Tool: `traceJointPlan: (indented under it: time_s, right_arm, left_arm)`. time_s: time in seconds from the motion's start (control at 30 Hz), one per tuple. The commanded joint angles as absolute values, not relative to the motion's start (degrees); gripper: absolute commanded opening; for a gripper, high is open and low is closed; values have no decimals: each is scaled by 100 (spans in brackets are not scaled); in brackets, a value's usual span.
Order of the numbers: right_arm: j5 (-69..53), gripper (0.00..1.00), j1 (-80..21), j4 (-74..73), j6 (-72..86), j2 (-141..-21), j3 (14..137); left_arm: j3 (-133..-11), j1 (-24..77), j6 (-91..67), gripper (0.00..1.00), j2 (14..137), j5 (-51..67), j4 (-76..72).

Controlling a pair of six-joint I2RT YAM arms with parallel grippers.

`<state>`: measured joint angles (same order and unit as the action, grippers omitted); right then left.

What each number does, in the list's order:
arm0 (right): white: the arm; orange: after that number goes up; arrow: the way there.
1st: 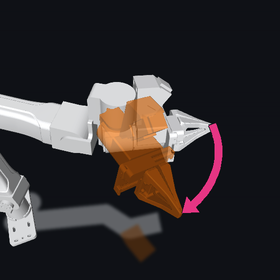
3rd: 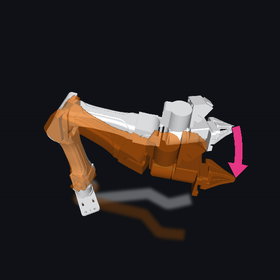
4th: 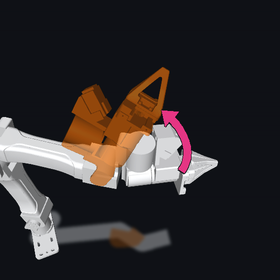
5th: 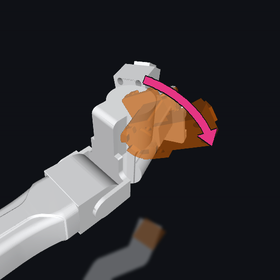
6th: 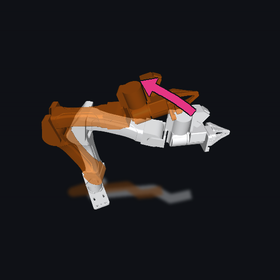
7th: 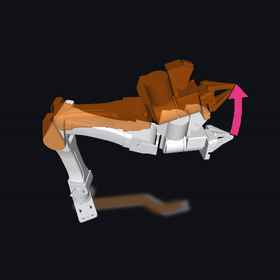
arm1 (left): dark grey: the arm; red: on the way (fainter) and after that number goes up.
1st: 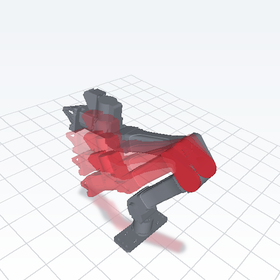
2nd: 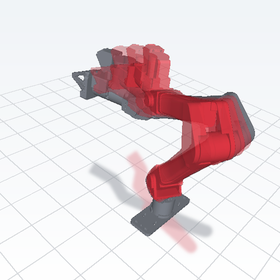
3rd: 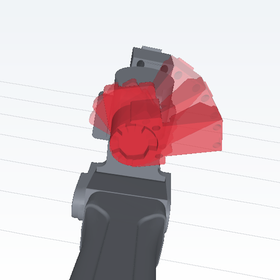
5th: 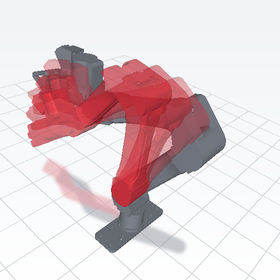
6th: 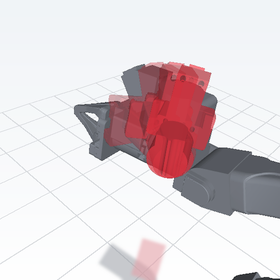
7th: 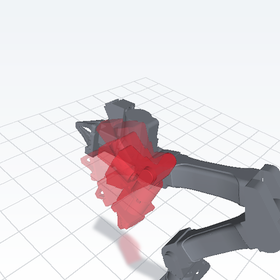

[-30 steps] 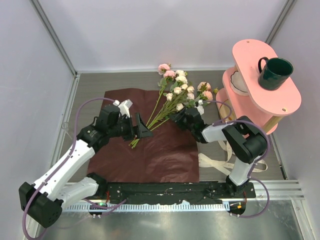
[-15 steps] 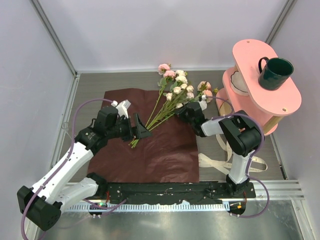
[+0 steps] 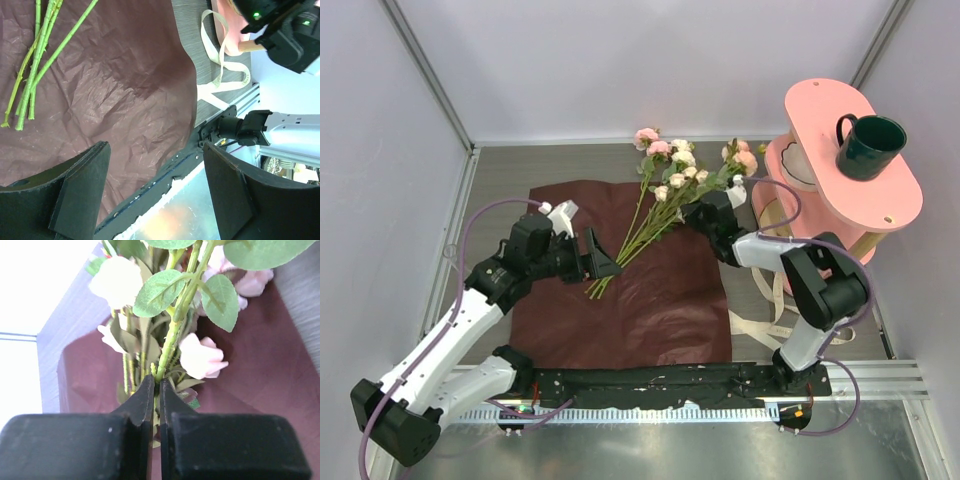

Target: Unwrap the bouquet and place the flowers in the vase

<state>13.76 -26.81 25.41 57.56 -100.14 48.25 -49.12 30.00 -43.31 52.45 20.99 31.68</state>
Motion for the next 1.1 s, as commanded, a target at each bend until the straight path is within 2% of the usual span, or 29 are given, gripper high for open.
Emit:
traceJointPlan:
  time_s: [0.0, 0.13, 0.3, 0.37, 0.43, 0.5, 0.67, 0.83, 0.93, 1.0, 1.03, 1.07]
  right_arm:
    - [2039, 1, -2637, 2444, 5029, -9089, 5010]
    - [1961, 1, -2646, 2610, 4265, -8387, 5115]
    - [197, 1, -2847, 3111, 2421, -7990, 5519]
    - [-646, 1, -3066, 2788, 1217, -7771, 5817]
    - [-852, 1, -3497, 2044, 138, -7673, 6220]
    - [-1114, 1, -3813, 1593, -289, -7585, 6485]
    - [-2607, 1, -3972, 721, -46, -7550, 7180]
    - [-4365, 1, -4025, 686, 641, -7603, 7453]
    - [-4587, 1, -4095, 668, 791, -7515, 7383]
    - [-4763, 1, -4175, 633, 843, -7453, 7348]
    - [-4798, 1, -4192, 624, 879, -7444, 7330]
    - [-4842, 1, -4253, 607, 888, -7427, 7321]
  left_arm:
    - [-5027, 3032, -4298, 79, 5080, 2039, 3243]
    - [-5194, 3032, -4210, 79, 5089, 1969, 3392]
    - [-5431, 3032, -4131, 80, 5063, 2004, 3419]
    - [-5563, 3032, -4140, 79, 4975, 2100, 3349]
    - [-5677, 3032, -4148, 80, 4913, 2249, 3209]
    - [-5739, 3032, -4166, 79, 4817, 2407, 3068]
    - [-5854, 3032, -4359, 74, 4589, 2707, 2453]
    - [-5547, 3032, -4860, 60, 4088, 2716, 1470]
    - [-5354, 3032, -5097, 57, 3781, 2409, 1136]
    - [-5230, 3032, -5264, 61, 3683, 2286, 933]
    - [-5142, 3032, -5308, 65, 3613, 2268, 740]
    - [-5107, 3032, -5343, 76, 3604, 2268, 651]
